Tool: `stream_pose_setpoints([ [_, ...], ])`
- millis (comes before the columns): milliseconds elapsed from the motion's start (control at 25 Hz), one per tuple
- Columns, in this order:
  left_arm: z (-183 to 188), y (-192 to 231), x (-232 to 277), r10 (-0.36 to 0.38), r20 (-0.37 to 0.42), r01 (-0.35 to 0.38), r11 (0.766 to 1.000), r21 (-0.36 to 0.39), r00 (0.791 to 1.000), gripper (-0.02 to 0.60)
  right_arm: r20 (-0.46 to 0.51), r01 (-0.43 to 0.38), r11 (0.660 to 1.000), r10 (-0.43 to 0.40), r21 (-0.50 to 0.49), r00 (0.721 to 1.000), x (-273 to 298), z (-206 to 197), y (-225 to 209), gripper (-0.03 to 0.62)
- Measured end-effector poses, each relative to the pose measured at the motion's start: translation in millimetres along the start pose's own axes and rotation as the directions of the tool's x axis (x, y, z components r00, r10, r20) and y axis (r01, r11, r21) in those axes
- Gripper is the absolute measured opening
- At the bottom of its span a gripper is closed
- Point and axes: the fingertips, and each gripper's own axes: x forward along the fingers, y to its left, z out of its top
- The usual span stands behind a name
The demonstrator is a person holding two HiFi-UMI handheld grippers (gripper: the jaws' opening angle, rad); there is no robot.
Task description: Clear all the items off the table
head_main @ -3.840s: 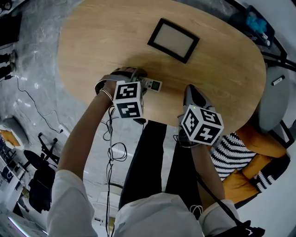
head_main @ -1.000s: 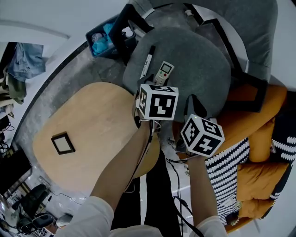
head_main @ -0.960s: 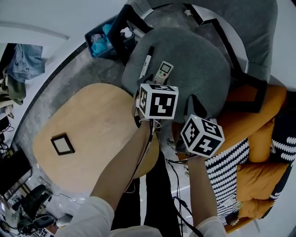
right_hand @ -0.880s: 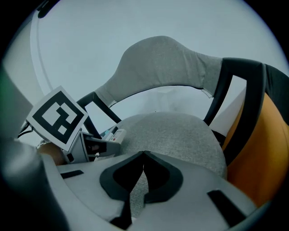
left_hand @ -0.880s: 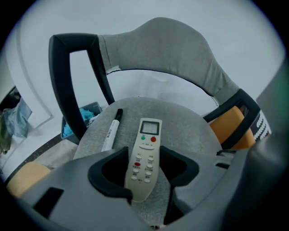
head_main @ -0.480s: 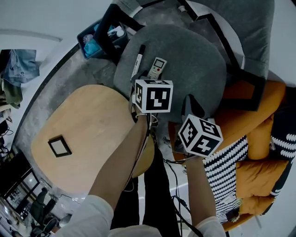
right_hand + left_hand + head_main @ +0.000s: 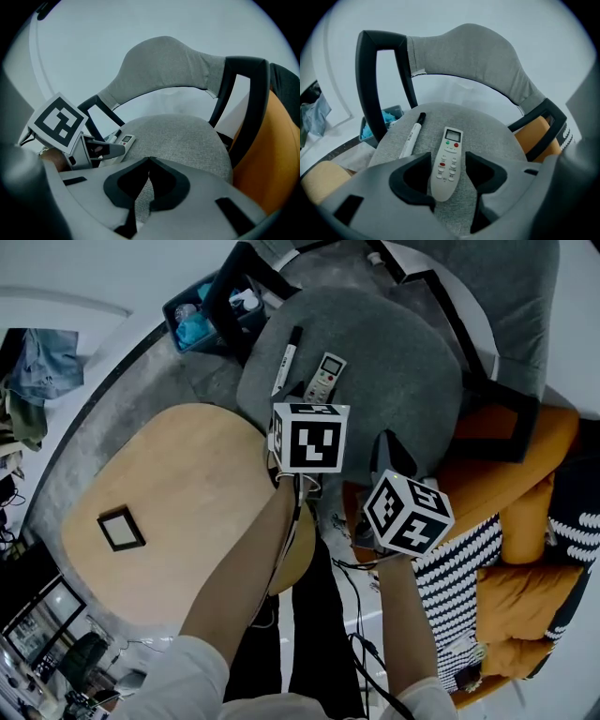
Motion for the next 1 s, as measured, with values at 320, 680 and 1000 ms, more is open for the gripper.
stream_pose_setpoints([
  [320,-2.1,4.0,-35.9,-0.006,0.068,0.005,1.000,0.009,0.998,0.221,0.012,-0.002,1.000,0.002,-0.010,1.000,-10.0,-0.1,13.0,0.025],
  [680,-35.8,40.8,-99.0,-0.015,0.123,0.028,0.994,-0.108,0.992,0.180,-0.002,-0.045,0.997,0.045,-0.063,0.999,-28.4,-19.5,59.4,0.025],
  [1000,-98.7,102.4,-183.2,0.023,0.146,0.024,0.950,-0.311,0.989,0.055,-0.057,-0.140,0.983,0.134,-0.122,0.989,-56.9,-58.1,138.7,0.025],
])
